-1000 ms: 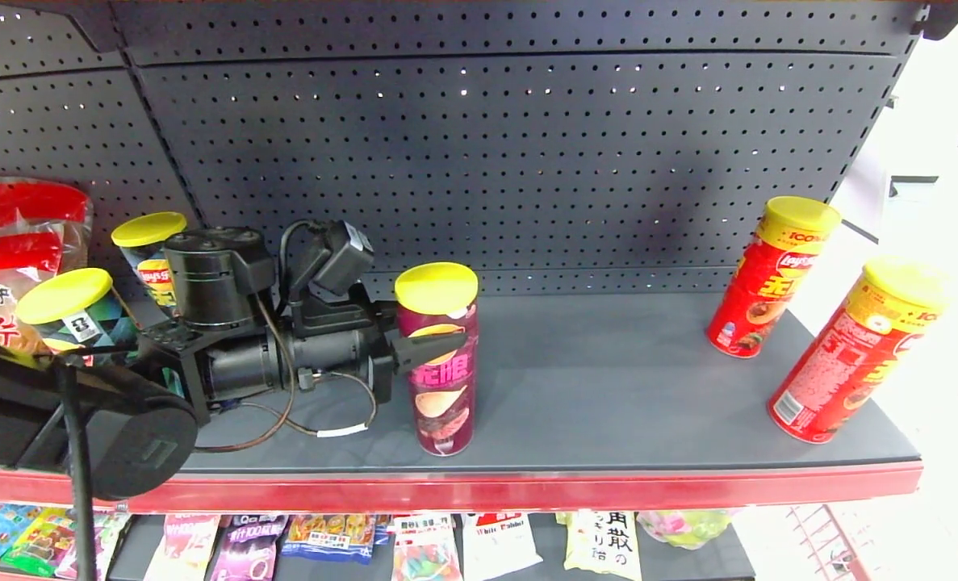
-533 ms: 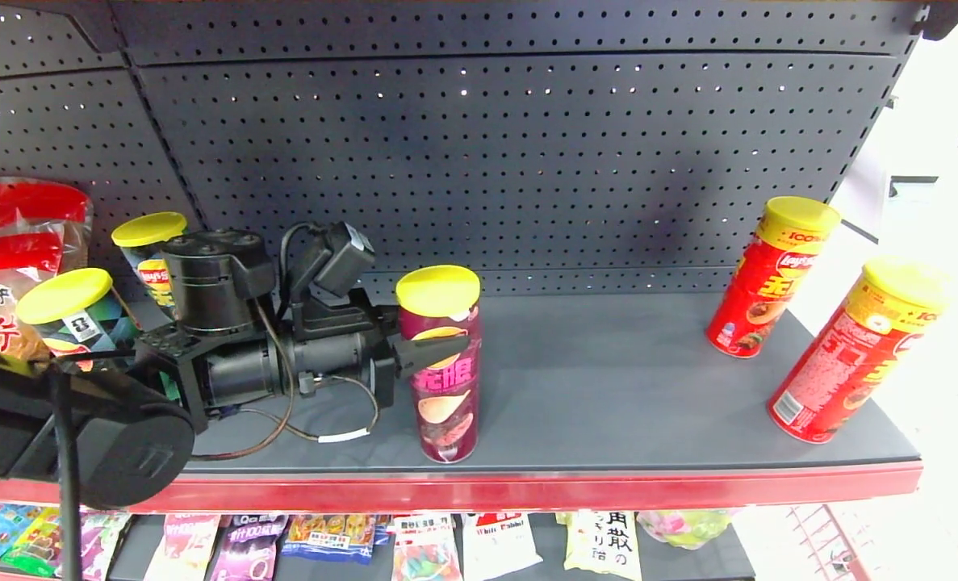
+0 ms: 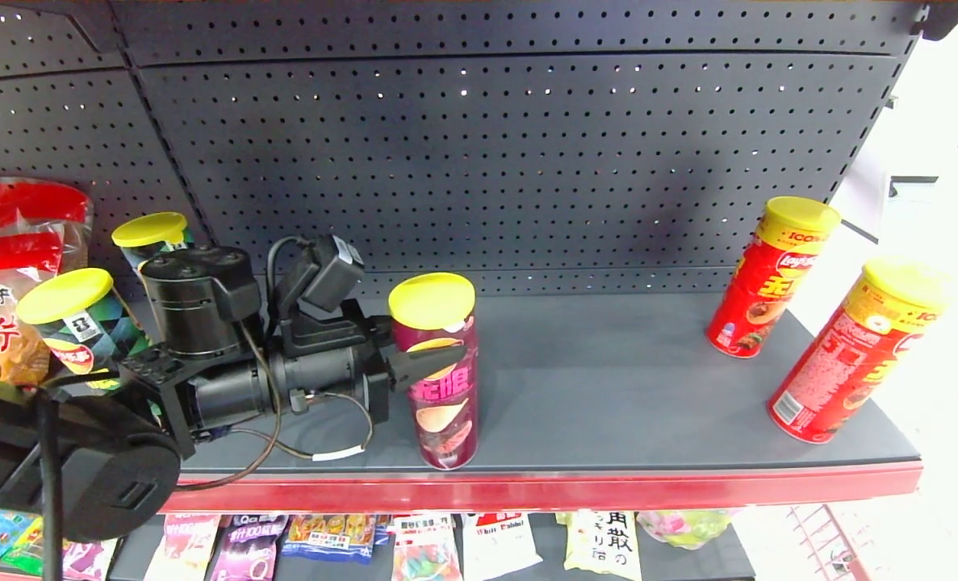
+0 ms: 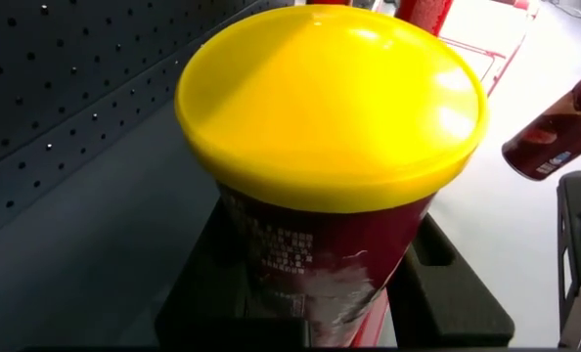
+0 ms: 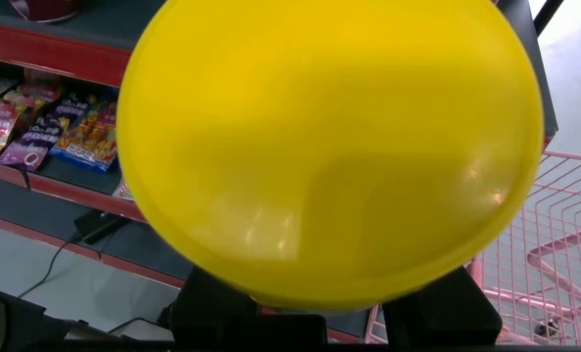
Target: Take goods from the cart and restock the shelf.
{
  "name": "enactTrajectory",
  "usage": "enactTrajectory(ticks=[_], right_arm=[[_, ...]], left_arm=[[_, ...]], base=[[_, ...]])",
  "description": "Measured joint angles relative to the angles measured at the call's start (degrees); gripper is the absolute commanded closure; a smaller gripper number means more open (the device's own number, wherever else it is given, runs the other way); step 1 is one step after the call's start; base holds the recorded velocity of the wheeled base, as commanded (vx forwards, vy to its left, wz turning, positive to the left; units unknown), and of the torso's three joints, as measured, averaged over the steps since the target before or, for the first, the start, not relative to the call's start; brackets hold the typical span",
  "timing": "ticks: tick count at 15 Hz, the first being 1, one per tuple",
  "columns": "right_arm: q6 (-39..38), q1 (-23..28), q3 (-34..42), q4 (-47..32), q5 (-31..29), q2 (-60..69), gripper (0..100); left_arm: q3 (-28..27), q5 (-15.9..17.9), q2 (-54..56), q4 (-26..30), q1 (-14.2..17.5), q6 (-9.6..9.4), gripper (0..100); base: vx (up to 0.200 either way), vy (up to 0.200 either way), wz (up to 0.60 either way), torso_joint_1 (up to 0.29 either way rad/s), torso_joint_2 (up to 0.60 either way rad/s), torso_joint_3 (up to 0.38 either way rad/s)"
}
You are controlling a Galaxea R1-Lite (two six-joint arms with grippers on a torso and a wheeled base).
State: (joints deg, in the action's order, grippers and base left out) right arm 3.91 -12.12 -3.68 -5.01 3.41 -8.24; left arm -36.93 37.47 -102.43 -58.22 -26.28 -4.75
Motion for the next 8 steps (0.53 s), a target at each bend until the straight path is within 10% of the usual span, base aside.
enactTrajectory(ticks=[8], right_arm=[[0.0, 0.0, 0.0, 0.0, 0.0, 0.0, 100]], left_arm=[[0.2, 0.0, 0.1, 0.1, -1.0, -0.26, 100]], base=[[0.000, 0.000, 0.00, 0.000, 0.00, 0.000]])
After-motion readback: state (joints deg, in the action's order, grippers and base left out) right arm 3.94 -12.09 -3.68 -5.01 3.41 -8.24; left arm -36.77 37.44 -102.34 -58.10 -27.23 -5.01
